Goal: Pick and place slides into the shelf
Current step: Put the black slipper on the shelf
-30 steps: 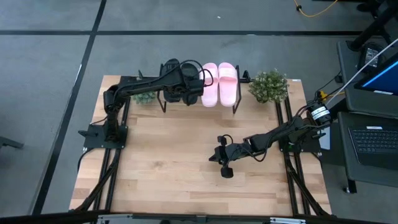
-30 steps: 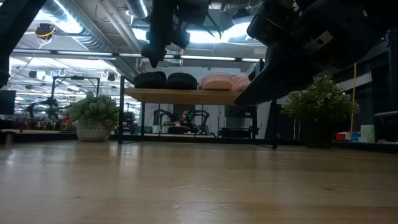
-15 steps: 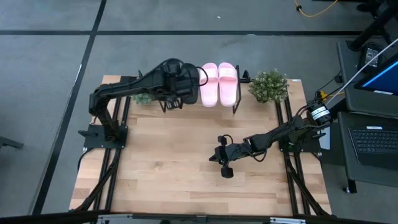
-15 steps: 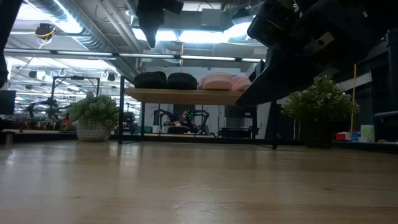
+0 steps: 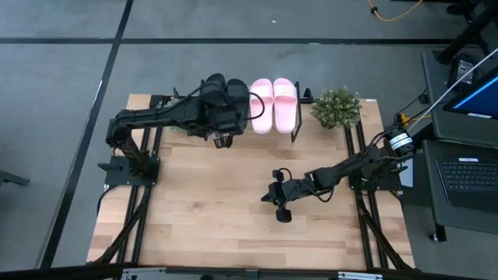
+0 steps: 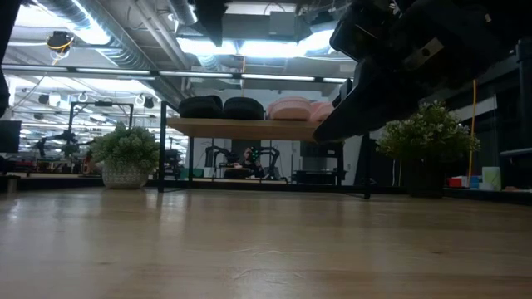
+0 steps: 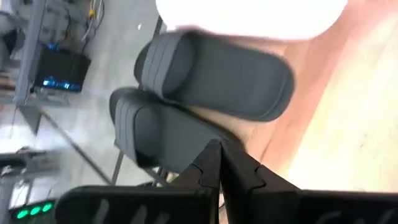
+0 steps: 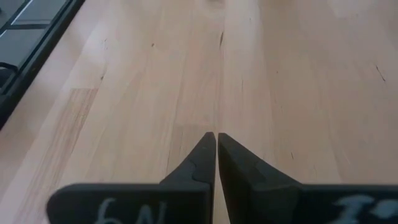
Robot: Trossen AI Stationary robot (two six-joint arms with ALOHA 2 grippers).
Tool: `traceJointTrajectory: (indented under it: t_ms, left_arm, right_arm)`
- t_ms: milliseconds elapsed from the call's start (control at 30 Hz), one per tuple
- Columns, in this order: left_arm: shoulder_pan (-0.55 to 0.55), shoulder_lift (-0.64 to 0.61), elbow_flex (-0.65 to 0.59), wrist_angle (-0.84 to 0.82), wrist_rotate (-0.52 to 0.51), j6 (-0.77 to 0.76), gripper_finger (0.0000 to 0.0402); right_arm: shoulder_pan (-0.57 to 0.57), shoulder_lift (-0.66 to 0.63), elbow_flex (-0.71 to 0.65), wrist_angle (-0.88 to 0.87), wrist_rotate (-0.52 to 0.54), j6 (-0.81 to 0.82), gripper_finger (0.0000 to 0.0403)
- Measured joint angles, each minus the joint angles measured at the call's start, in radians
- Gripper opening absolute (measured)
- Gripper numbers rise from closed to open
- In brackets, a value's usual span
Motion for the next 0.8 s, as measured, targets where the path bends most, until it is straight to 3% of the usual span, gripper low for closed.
traceJointTrajectory:
  t_ms: [133,267,433,533,800]
  left_arm:
    - [-0.034,-0.07,-0.07,0.121,0.0,0.02,0.0]
    - [-0.035,-0.168,-0.247,0.329,0.059,0.059,0.0]
    - [0.033,-0.263,-0.488,0.566,0.103,0.134,0.0]
    - [0.1,-0.294,-0.567,0.691,0.212,0.17,0.0]
    - [0.222,-0.282,-0.611,0.709,0.325,0.182,0.0]
  right_arm:
    - [0.0,0.0,-0.001,0.01,0.0,0.002,0.0021]
    - [0.003,0.0,-0.001,0.029,0.0,0.002,0.0021]
    - [0.003,0.0,-0.001,0.042,0.0,0.004,0.0021]
    - [0.003,0.0,-0.001,0.049,0.0,0.004,0.0021]
    - [0.003,0.0,-0.001,0.056,0.0,0.0,0.0021]
